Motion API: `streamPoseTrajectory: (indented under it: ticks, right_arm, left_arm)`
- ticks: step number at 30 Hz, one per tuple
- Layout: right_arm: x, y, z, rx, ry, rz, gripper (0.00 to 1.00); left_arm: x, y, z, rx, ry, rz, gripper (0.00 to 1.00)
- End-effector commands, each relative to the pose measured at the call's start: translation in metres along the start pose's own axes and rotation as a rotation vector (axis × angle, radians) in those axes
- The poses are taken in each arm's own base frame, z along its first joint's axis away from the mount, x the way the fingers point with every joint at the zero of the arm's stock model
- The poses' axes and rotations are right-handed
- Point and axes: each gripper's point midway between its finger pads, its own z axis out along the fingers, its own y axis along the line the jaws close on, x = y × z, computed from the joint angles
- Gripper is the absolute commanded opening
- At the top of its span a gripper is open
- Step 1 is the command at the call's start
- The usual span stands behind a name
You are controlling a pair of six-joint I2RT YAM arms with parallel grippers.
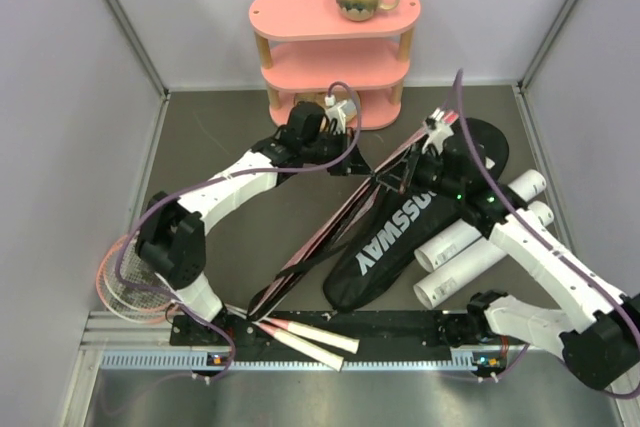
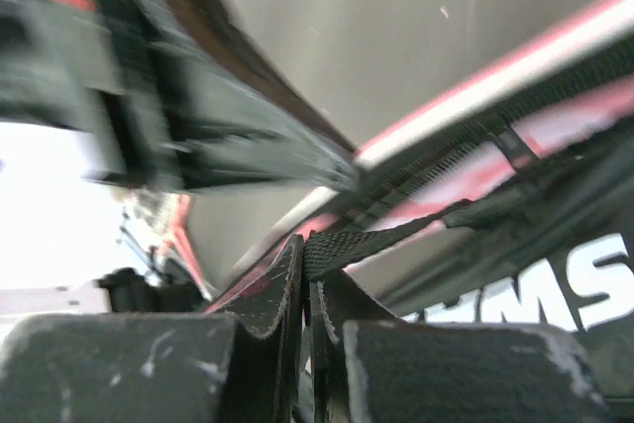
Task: Pack up the badminton gear
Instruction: Pick up the racket bag from the center of the board.
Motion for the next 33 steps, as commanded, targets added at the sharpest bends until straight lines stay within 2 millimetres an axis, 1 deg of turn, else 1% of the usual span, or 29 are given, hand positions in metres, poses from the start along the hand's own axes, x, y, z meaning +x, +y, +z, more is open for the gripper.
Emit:
streamPoseTrajectory:
  ticks: [1, 2, 3, 4, 5, 6, 7, 8, 9, 10, 11, 12, 13, 14, 15, 17, 19, 20, 21, 22, 23, 24, 26, 27, 28, 30, 31, 32, 33]
  right_arm:
    - [-0.051, 0.057, -0.026, -0.126, -0.053, 0.059, 0.00]
    - [-0.059, 0.058, -0.022, -0.127, -0.044, 0.099, 0.00]
    - [-0.071, 0.071, -0.020, -0.170, -0.029, 0.120, 0.00]
    - [-0.072, 0.066, -0.004, -0.144, 0.012, 0.192, 0.00]
    - [-0.078, 0.065, 0.003, -0.141, 0.020, 0.215, 0.02]
    - [-0.093, 0.069, 0.005, -0.136, -0.005, 0.214, 0.08]
    - [-0.093, 0.059, 0.020, -0.099, 0.011, 0.217, 0.21]
    - [-0.091, 0.054, 0.025, -0.083, 0.040, 0.210, 0.45]
    - [-0.100, 0.060, 0.023, -0.100, 0.050, 0.147, 0.52]
    - [-0.095, 0.050, 0.034, -0.063, 0.095, 0.132, 0.58]
    - [-0.092, 0.048, 0.027, -0.023, 0.138, 0.113, 0.66]
    - [-0.091, 0.039, 0.027, 0.008, 0.149, 0.042, 0.70]
    - [-0.088, 0.032, 0.024, 0.038, 0.169, 0.024, 0.75]
    - [-0.092, 0.030, 0.019, 0.059, 0.167, 0.000, 0.76]
    - [-0.083, 0.020, 0.010, 0.099, 0.211, -0.031, 0.77]
    - [-0.090, 0.021, -0.005, 0.128, 0.191, -0.084, 0.82]
    - [-0.089, 0.010, -0.018, 0.187, 0.209, -0.137, 0.87]
    - [-0.095, 0.006, -0.021, 0.227, 0.205, -0.166, 0.88]
    - [-0.095, -0.002, -0.022, 0.254, 0.229, -0.214, 0.89]
    - [-0.090, -0.012, -0.027, 0.299, 0.267, -0.223, 0.89]
    - [-0.093, -0.018, -0.029, 0.339, 0.269, -0.244, 0.89]
    - [-0.091, -0.023, -0.029, 0.358, 0.287, -0.251, 0.89]
    - [-0.091, -0.017, -0.036, 0.346, 0.269, -0.247, 0.88]
    - [-0.096, -0.006, -0.047, 0.327, 0.221, -0.233, 0.88]
    - [-0.102, 0.001, -0.052, 0.312, 0.174, -0.230, 0.88]
    - [-0.106, 0.003, -0.062, 0.328, 0.119, -0.167, 0.86]
    - [-0.108, 0.011, -0.074, 0.313, 0.080, -0.153, 0.84]
    - [-0.105, 0.003, -0.075, 0.337, 0.063, -0.124, 0.84]
    - [-0.102, 0.002, -0.078, 0.349, 0.039, -0.069, 0.84]
  left_arm:
    - [0.002, -0.023, 0.019, 0.156, 0.008, -0.009, 0.00]
    - [0.001, -0.027, 0.021, 0.175, 0.002, -0.015, 0.00]
    - [0.000, -0.028, 0.024, 0.185, -0.005, -0.011, 0.00]
    - [0.004, -0.026, 0.030, 0.185, 0.004, -0.020, 0.00]
    - [0.005, -0.026, 0.033, 0.191, 0.010, -0.035, 0.00]
    - [0.004, -0.027, 0.035, 0.202, 0.014, -0.038, 0.00]
    - [0.010, -0.023, 0.040, 0.212, 0.041, -0.055, 0.00]
    - [0.009, -0.023, 0.041, 0.219, 0.046, -0.080, 0.00]
    - [0.007, -0.026, 0.043, 0.250, 0.032, -0.069, 0.00]
    - [0.010, -0.027, 0.045, 0.263, 0.042, -0.080, 0.00]
    - [0.009, -0.027, 0.045, 0.273, 0.043, -0.096, 0.00]
    - [0.008, -0.028, 0.046, 0.282, 0.043, -0.098, 0.00]
    - [0.006, -0.029, 0.046, 0.296, 0.038, -0.095, 0.00]
    - [0.007, -0.030, 0.045, 0.311, 0.045, -0.110, 0.00]
    - [0.007, -0.031, 0.044, 0.323, 0.046, -0.116, 0.00]
    - [0.003, -0.034, 0.042, 0.364, 0.049, -0.125, 0.00]
    - [0.000, -0.036, 0.040, 0.384, 0.055, -0.133, 0.00]
    - [-0.002, -0.043, 0.037, 0.417, 0.058, -0.128, 0.00]
    - [-0.002, -0.045, 0.036, 0.435, 0.064, -0.127, 0.00]
    - [-0.002, -0.046, 0.036, 0.449, 0.074, -0.131, 0.00]
    - [-0.006, -0.053, 0.033, 0.487, 0.070, -0.128, 0.00]
    - [-0.006, -0.055, 0.031, 0.506, 0.078, -0.132, 0.00]
    - [-0.010, -0.058, 0.030, 0.530, 0.066, -0.151, 0.00]
    - [-0.012, -0.056, 0.030, 0.529, 0.063, -0.159, 0.00]
    - [-0.013, -0.055, 0.030, 0.528, 0.059, -0.160, 0.00]
    - [-0.016, -0.056, 0.030, 0.537, 0.046, -0.169, 0.00]
    - [-0.017, -0.054, 0.031, 0.532, 0.038, -0.179, 0.00]
    - [-0.019, -0.054, 0.030, 0.530, 0.032, -0.177, 0.00]
    - [-0.020, -0.052, 0.031, 0.524, 0.027, -0.181, 0.00]
